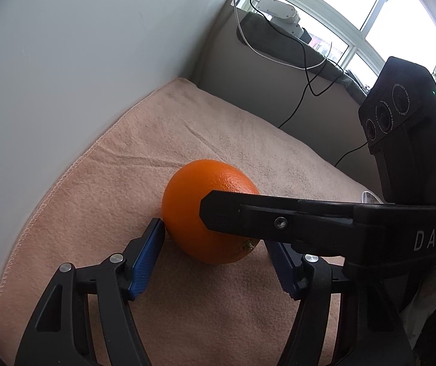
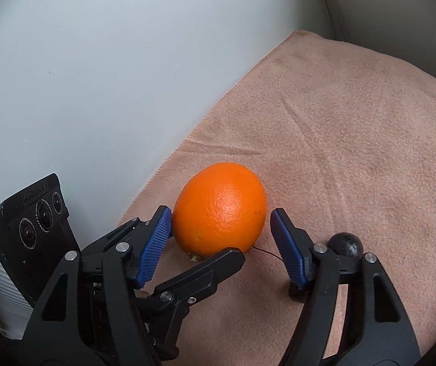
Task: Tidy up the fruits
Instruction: 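Close the right gripper around the large orange and lift it, then carry the large orange over the floral plate with the right gripper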
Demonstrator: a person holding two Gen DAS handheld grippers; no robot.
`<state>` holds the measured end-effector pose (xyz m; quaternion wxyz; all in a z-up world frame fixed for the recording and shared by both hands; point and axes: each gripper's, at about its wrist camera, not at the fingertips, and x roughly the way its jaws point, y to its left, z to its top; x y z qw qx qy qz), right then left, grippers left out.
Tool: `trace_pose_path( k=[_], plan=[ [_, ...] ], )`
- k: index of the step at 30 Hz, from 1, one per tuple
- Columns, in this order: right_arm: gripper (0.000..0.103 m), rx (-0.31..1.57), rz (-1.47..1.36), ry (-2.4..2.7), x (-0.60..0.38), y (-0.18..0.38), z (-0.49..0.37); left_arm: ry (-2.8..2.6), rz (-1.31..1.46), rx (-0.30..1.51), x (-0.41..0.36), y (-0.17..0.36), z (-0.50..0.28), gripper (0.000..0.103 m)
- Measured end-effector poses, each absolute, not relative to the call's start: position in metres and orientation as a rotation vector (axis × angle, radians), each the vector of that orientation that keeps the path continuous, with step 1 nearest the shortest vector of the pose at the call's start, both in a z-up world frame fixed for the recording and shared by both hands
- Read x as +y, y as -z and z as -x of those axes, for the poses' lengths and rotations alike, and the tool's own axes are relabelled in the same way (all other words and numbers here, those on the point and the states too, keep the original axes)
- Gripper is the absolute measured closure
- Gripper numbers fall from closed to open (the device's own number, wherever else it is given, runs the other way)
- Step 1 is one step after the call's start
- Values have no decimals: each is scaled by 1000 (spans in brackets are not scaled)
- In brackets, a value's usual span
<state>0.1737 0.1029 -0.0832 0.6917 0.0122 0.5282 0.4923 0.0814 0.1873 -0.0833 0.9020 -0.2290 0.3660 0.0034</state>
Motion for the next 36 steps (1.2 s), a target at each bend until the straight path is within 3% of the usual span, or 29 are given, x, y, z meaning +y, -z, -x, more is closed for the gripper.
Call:
trace_pose_path(
  k=[17, 36],
  plan=[
    [38, 1103, -35, -1090, 77, 57, -161, 1, 433, 724, 167, 68, -78, 37],
    [38, 988, -105, -964, -36, 13, -174, 153, 338, 675, 83, 27, -104, 37]
  ],
)
